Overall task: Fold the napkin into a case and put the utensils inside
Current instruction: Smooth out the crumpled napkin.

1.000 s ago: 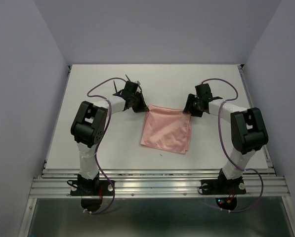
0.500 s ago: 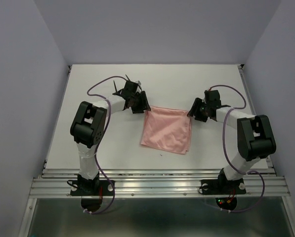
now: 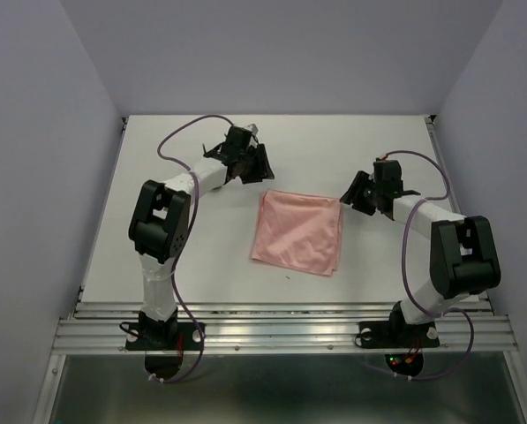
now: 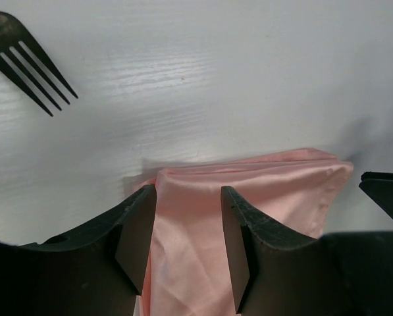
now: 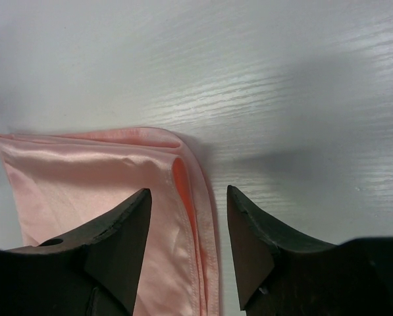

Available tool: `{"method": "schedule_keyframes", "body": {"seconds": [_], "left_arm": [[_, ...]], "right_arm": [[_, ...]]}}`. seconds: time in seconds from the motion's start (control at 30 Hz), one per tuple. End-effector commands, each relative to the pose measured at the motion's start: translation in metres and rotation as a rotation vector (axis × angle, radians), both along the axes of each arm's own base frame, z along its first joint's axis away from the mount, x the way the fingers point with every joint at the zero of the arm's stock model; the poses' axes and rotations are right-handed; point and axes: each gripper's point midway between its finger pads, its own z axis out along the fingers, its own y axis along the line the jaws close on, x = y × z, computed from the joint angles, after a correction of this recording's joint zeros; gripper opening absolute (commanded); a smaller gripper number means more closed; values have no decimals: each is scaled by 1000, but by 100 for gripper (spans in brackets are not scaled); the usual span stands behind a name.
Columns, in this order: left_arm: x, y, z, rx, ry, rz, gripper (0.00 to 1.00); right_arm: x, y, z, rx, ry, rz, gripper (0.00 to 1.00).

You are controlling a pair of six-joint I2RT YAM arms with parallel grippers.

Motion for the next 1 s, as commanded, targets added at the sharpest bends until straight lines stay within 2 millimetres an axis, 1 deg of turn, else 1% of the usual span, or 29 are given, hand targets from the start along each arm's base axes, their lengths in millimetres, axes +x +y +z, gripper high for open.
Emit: {"method": "schedule_keyframes", "body": {"seconds": [0.0,0.13,0.23,0.3,0.37,0.47,0.5,0.6,0.67,0.7,0.8,0.83,0.87,0.93,0.97], "left_arm": [[10,-10,-1,41,-15,-27,55],[14,-13,-16,88,13,-39,54],[13,-12,-26,116,35,-37,55],[12,-12,-30,130,40,-32,55],[11,-10,-35,136,49,-32,54],[10,-10,-36,138,51,-29,49],[9,-10,-37,137,52,-31,45],[9,-12,-36,130,53,-35,39],[9,-13,-36,123,54,-39,30],[9,-13,-36,122,54,-38,23],[8,-16,-35,111,55,-47,14],[9,-16,-35,108,53,-49,8],[8,-17,-34,101,55,-51,4],[8,-19,-34,94,55,-57,0],[8,-20,-34,91,55,-56,0]], "right_arm": [[5,-10,6,7,-38,-50,55],[1,-13,0,10,-21,-51,54],[0,-11,-3,12,-10,-44,54],[0,-15,-5,11,-4,-51,54],[0,-15,-7,11,0,-49,54],[0,-14,-8,12,6,-44,54],[-1,-14,-10,12,10,-42,54],[-3,-14,-17,11,32,-39,54],[-6,-13,-22,8,50,-31,54],[-8,-14,-24,2,55,-29,53],[-14,-15,-30,-9,70,-19,52],[-16,-11,-31,5,74,6,51],[-18,-8,-34,14,82,26,51],[-21,-2,-35,38,88,60,50],[-21,0,-36,47,86,69,50]]}}
